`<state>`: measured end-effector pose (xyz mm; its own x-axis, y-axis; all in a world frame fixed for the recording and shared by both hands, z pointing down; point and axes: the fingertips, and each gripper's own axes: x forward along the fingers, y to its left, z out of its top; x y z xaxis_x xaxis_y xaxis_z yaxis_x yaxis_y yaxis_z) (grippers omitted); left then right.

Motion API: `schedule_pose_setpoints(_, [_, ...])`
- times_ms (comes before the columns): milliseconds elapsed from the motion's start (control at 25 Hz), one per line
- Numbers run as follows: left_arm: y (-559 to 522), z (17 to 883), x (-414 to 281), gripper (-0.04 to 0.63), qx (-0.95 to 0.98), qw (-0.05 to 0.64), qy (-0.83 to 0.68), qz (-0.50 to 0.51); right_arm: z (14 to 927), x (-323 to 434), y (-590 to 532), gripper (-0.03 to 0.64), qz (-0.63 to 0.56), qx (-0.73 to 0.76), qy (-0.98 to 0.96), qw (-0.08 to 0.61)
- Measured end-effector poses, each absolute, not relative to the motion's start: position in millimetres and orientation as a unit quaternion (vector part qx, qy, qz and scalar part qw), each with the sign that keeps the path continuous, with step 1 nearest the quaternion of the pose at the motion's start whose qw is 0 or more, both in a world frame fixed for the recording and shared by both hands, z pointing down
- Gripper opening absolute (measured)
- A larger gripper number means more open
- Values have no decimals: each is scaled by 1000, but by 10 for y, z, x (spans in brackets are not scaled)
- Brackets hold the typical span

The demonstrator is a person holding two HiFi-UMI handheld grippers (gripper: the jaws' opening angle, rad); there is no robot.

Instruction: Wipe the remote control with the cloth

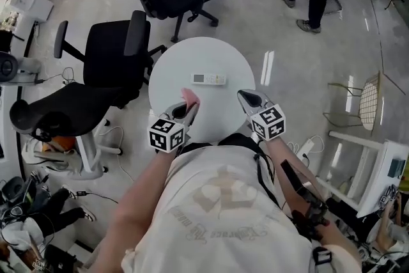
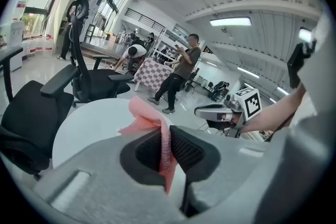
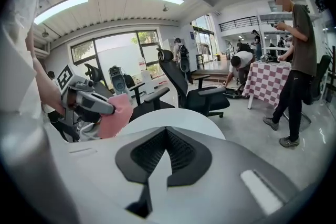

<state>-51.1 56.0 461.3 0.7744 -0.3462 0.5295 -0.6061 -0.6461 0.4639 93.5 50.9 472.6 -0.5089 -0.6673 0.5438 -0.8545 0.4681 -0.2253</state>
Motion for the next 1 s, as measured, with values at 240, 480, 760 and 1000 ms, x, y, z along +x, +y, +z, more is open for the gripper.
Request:
schedule_pose_setpoints(240, [473,4725,-237,28,869,333,-292,219,5011,999,363,7,220,388,-861,243])
schedule_pose_setpoints(480, [406,4787,-108,28,852,342,-320,232,5272,1009,311,7,204,327,-878,284])
schedule_pose_setpoints(760, [566,4956,-71,28,837,367,-318,252,5511,906,308,8,201,292,-882,311])
schedule_pose_setpoints(1000, [510,5108,-101,28,836,374,-306,259,5664,820,250,24,180,277,-875,353])
